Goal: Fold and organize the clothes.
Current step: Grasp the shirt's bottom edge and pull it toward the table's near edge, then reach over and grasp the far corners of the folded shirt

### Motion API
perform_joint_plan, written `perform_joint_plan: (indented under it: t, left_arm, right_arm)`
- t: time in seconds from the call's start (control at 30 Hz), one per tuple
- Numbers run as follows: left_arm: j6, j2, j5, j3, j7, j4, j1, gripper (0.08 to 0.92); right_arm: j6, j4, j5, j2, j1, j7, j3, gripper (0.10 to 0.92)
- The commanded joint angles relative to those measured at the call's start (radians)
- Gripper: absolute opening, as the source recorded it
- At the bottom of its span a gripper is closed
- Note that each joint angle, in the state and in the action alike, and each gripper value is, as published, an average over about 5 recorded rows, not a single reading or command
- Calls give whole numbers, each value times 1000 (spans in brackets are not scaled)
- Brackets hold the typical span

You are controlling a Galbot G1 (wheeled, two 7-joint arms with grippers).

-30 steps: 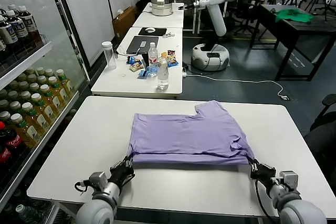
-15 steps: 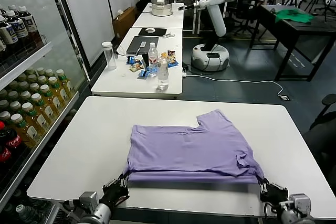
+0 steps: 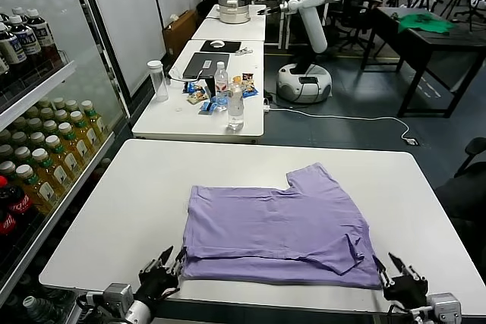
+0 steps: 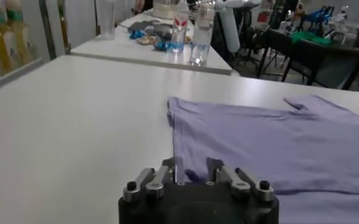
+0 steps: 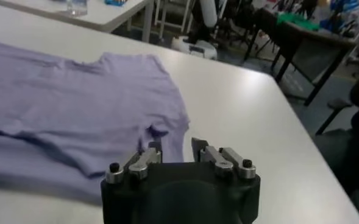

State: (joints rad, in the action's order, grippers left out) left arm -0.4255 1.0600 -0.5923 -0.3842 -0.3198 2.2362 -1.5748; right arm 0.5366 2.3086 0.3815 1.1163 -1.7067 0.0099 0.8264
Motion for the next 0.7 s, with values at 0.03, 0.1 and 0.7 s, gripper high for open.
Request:
perform_joint_plan:
  t: [0.03, 0.1, 0.7]
  left_arm:
    - [13, -24, -19, 16, -9, -70, 166, 571]
    - [14, -26, -42, 49, -13, -140, 267, 623]
    - [13, 33, -78, 296, -36, -602, 737, 823]
  right_arm:
    - [42, -227, 149, -118, 456, 75, -181, 647]
    - [42, -327, 150, -135, 577, 83, -263, 708]
    - [42, -946, 246, -55, 1134, 114, -640, 823]
